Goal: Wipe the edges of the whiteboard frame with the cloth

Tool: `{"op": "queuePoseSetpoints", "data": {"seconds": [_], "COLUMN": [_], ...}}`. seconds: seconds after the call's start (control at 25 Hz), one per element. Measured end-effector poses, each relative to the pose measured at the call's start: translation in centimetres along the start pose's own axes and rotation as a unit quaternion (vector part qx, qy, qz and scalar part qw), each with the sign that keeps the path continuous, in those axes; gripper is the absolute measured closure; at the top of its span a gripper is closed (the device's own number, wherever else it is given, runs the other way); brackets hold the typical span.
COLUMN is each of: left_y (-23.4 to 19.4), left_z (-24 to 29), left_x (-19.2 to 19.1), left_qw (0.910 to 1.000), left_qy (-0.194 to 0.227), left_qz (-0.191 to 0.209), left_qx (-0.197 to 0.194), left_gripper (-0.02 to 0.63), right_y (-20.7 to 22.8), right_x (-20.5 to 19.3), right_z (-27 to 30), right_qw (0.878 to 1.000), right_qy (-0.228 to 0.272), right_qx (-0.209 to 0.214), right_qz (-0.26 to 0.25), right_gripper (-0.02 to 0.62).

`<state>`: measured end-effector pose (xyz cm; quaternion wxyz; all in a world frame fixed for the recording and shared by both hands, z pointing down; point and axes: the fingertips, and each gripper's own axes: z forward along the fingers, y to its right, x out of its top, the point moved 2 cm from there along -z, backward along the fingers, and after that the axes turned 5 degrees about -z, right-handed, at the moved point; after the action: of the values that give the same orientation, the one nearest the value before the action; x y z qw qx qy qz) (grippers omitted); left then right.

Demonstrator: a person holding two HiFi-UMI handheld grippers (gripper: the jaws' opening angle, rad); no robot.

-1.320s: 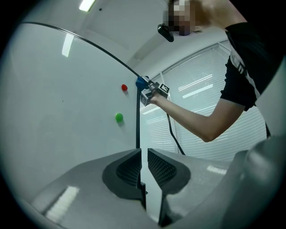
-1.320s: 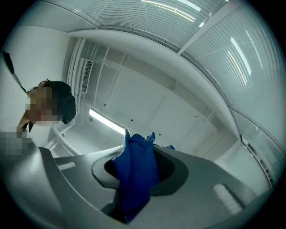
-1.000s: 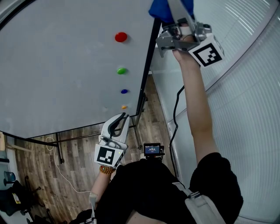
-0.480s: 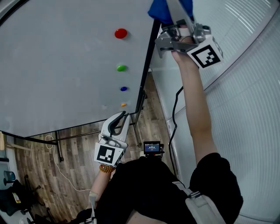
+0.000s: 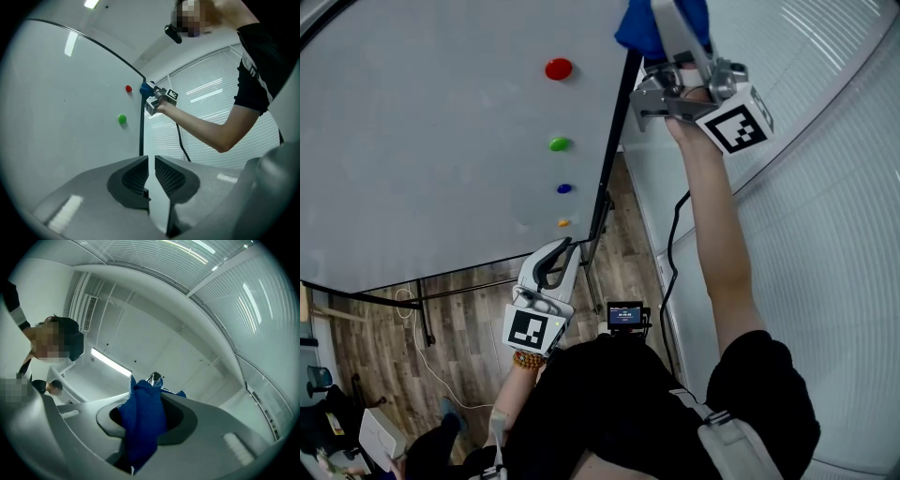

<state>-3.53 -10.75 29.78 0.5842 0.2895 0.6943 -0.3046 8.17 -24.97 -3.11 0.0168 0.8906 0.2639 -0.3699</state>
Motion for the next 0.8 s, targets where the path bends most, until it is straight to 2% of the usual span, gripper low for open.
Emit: {"op": "queuePoseSetpoints", "data": {"seconds": [0.2,0.44,0.8], "left_y": [0.3,0.3,0.1], "left_z": [0.1,0.5,0.3], "left_x": [0.6,-2.3,-3.3], "left_qw": [1.0000,0.9999,0.9996], "left_qy": [0.000,-0.008,-0.030], "left_qz": [-0.001,0.003,-0.002], "left_qx": [-0.004,-0.007,0.000], "left_gripper": [0.457,0.456,0.457], "right_y": [-0.1,0.1,-0.5], "right_x": [0.1,-2.2,-4.1], "right_z": [0.1,-3.1,-4.6], "right_qw": [1.000,1.000,1.000], "right_qy": [-0.001,-0.002,-0.012], "right_qx": [-0.002,-0.009,-0.016], "right_qz": [0.001,0.001,0.000], "right_gripper": [0.457,0.457,0.457]}}
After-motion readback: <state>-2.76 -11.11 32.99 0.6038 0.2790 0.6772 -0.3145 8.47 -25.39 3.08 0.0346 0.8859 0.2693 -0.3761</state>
